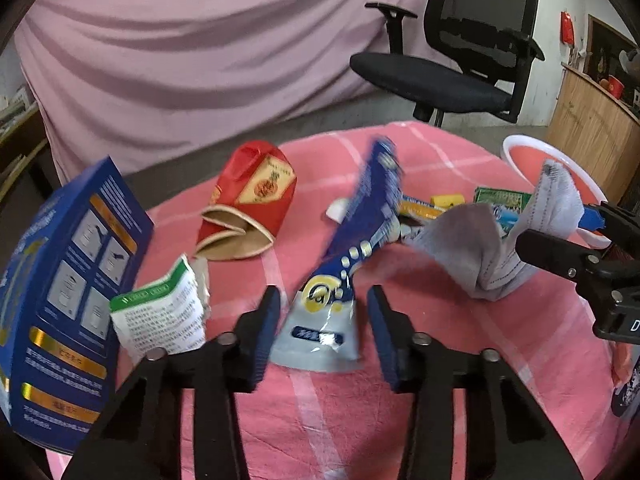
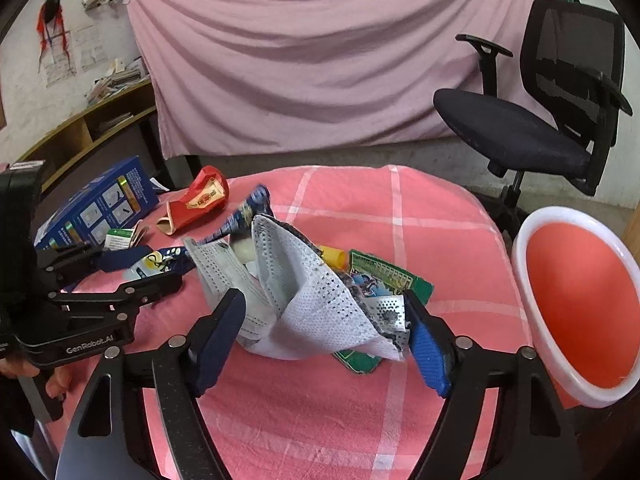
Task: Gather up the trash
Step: 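Grasp the blue snack wrapper with the left tool while the right tool grasps the grey mask, then carry wrapper and mask to the pink bin and open both tools, then move both tools back over the remaining trash on the table, then grasp the white soap with the left tool while the right tool grasps the green packet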
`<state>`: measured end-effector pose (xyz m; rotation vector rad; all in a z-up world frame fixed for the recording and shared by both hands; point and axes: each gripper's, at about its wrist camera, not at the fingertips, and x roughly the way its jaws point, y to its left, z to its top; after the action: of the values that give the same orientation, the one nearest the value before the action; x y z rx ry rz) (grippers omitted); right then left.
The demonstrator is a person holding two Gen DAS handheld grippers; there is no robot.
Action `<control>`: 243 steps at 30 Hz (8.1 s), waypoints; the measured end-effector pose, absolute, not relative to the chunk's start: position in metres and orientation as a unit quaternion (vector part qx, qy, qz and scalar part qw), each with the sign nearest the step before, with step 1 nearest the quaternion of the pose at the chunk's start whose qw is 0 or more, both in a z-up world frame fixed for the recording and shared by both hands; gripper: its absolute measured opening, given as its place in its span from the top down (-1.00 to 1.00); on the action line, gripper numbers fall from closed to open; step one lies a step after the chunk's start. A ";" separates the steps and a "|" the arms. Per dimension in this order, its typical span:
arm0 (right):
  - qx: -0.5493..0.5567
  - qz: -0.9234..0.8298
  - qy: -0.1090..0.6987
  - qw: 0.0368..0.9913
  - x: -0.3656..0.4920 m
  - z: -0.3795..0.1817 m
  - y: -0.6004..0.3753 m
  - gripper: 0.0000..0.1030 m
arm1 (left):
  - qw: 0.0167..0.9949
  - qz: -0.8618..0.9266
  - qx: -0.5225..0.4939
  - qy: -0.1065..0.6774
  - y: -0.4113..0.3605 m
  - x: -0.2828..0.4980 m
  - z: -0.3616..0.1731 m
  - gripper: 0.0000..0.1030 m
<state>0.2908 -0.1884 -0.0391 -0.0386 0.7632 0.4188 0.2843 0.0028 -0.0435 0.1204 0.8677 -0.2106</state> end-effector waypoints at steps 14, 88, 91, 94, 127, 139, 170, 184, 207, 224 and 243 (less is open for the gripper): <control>-0.020 0.220 0.369 0.903 0.282 -0.040 -0.187 0.25 | 0.901 -0.093 -0.030 0.423 0.021 0.264 -0.032 0.58; 0.176 -0.037 0.200 0.963 0.279 -0.036 -0.442 0.86 | 0.899 -0.236 -0.037 0.367 -0.288 0.346 0.009 0.79; 0.185 -0.034 0.215 0.958 0.283 -0.039 -0.446 0.81 | 0.892 -0.236 -0.060 0.381 -0.280 0.351 0.006 0.60; 0.188 -0.033 0.217 0.957 0.284 -0.039 -0.447 0.57 | 0.893 -0.230 -0.070 0.381 -0.270 0.350 0.007 0.47; 0.075 0.123 -0.013 0.989 0.216 0.028 -0.341 -1.00 | 0.990 -0.015 -0.092 0.110 -0.084 0.198 0.045 -0.97; -0.014 0.189 -0.002 0.982 0.215 0.024 -0.268 -1.00 | 0.992 0.030 -0.058 0.107 -0.038 0.168 0.028 -0.97; -0.116 0.235 0.374 0.889 0.322 -0.055 -0.206 -0.61 | 0.912 -0.025 -0.035 0.407 -0.017 0.283 -0.046 -0.21; -0.062 0.265 0.435 0.858 0.345 -0.067 -0.217 0.37 | 0.901 -0.051 -0.048 0.428 -0.022 0.314 -0.046 -0.20; -0.027 0.265 0.386 0.883 0.340 -0.051 -0.235 0.90 | 0.902 -0.022 -0.038 0.430 -0.021 0.314 -0.052 0.49; -0.034 0.286 0.368 0.884 0.336 -0.046 -0.226 0.28 | 0.904 -0.031 -0.050 0.424 -0.028 0.281 -0.037 0.54; -0.104 0.345 0.441 0.822 0.354 -0.072 -0.176 -0.31 | 0.898 -0.021 -0.104 0.427 -0.002 0.269 -0.036 0.55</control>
<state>0.3536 -0.1765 -0.0725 -0.2206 0.9385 0.7340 0.2692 -0.0021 -0.0360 -0.2145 0.8832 -0.0433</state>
